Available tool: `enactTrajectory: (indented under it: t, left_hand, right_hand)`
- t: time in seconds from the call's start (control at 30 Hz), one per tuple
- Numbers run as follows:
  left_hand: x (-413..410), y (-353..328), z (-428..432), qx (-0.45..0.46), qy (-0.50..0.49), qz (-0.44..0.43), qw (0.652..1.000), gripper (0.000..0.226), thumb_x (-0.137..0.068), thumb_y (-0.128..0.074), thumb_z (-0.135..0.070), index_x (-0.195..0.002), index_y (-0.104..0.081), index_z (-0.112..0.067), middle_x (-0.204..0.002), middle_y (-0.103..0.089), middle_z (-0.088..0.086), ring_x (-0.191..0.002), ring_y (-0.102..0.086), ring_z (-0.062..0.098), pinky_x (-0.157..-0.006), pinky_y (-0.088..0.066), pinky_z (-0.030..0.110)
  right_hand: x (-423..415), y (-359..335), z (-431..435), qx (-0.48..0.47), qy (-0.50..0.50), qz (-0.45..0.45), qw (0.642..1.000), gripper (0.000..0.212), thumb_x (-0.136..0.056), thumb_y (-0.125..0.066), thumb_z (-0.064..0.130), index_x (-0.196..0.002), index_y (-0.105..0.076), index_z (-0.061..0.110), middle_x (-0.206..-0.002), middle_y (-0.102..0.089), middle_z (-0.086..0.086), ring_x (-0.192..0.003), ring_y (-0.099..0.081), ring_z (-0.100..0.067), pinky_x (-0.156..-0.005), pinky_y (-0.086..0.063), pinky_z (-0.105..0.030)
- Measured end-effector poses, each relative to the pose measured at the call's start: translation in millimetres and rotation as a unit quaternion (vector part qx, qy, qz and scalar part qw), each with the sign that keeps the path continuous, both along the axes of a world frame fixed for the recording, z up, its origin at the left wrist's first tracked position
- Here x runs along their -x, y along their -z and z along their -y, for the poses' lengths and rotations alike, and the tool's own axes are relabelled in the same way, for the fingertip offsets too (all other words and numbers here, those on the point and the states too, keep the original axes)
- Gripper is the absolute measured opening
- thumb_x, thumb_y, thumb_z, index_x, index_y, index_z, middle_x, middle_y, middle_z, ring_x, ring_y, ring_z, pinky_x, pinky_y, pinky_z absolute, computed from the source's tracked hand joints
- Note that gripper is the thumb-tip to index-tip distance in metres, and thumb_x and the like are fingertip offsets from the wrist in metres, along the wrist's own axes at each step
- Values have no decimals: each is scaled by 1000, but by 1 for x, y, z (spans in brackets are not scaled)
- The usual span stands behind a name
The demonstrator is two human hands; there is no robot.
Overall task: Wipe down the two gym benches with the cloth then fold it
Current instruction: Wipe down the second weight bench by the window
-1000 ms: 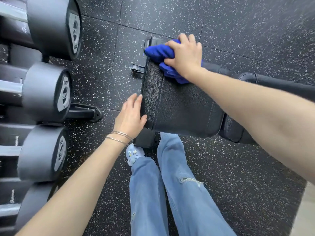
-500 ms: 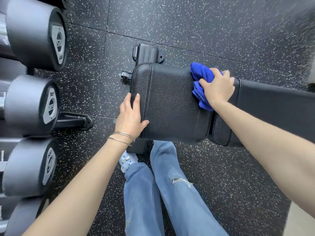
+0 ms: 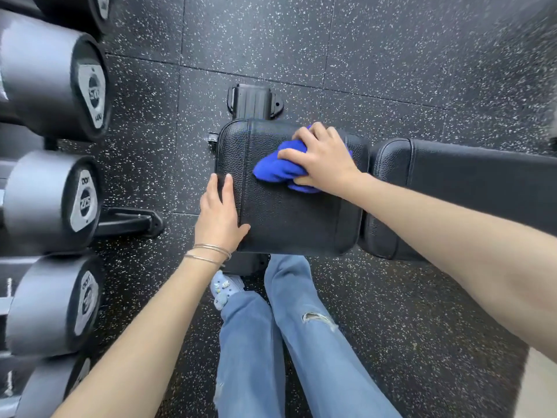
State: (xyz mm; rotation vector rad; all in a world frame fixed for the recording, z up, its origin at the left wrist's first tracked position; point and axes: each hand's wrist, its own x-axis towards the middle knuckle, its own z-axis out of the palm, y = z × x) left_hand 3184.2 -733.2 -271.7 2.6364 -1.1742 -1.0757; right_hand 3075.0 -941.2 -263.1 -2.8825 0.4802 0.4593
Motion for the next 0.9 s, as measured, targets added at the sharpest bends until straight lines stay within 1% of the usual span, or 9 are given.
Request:
enactTrajectory:
  t: [0.07,0.13,0.2,0.37,0.5,0.6,0.67,0.83,0.9]
  left_hand:
    - [1,1,0,7,-11,-4,1000,103,-74,-77,-24,-149,-7,-12,-156,-6,19,-137,-23,41,-110,-29,46]
    - [1,1,0,10,-18,-6,1000,103,-74,-77,-23,-149,-7,-13,-156,-5,18,-138,-23,40,-110,-29,47]
    - [2,1,0,7,-24,-8,1000,104,-74,-77,-22,-150,-7,-13,-157,-4,17,-138,-22,40,-110,-29,48]
    - [3,2,-1,16,-18,-4,1000,102,-75,-77,-21,-149,-8,-12,-156,-6,18,-135,-26,44,-107,-32,51]
    - [2,1,-1,22,-19,-12,999,100,-76,-76,-21,-150,-8,-13,-156,-5,18,-134,-26,45,-107,-30,50]
    - [1,-1,0,20,-17,-25,999,100,-77,-75,-20,-150,-8,-13,-156,-5,19,-134,-25,45,-109,-28,48]
    - [-4,-2,-1,23,-11,-38,999,99,-77,-75,-18,-150,-8,-14,-156,-4,18,-136,-24,43,-110,-27,48]
    - [-25,-7,-10,33,47,-85,995,92,-76,-71,-7,-149,-14,-11,-155,-6,20,-139,-25,37,-113,-24,40]
    - [-36,-10,-13,32,90,-100,990,91,-75,-69,-4,-148,-16,-9,-154,-8,21,-140,-24,35,-112,-24,38]
  right_hand:
    - [41,-2,22,20,-9,-10,1000,44,-72,-70,42,-111,-64,23,-113,-58,-18,-96,-53,-38,-77,-41,-44]
    - [81,-3,39,24,152,-11,988,45,-70,-75,35,-111,-66,21,-111,-58,-19,-95,-52,-39,-76,-42,-46]
    - [112,-2,46,36,302,-21,953,46,-72,-72,30,-117,-62,24,-115,-53,-17,-100,-48,-38,-80,-39,-46]
    - [123,7,12,59,411,8,910,44,-71,-72,32,-113,-62,26,-114,-52,-15,-97,-47,-37,-80,-38,-43]
    - [108,16,-58,58,624,43,778,43,-76,-67,35,-118,-59,29,-119,-51,-12,-96,-48,-35,-80,-40,-42]
    - [81,17,-93,78,690,41,718,47,-74,-71,35,-119,-57,30,-121,-48,-13,-95,-46,-36,-78,-40,-43]
    - [60,15,-110,80,696,54,712,49,-69,-77,31,-115,-59,30,-120,-48,-12,-93,-45,-36,-76,-40,-45]
    - [15,11,-196,23,624,95,775,46,-62,-83,12,-103,-66,25,-112,-54,-15,-86,-48,-36,-72,-47,-40]
    - [4,10,-210,-2,633,88,769,48,-60,-84,9,-102,-66,25,-110,-54,-14,-83,-49,-37,-68,-48,-39]
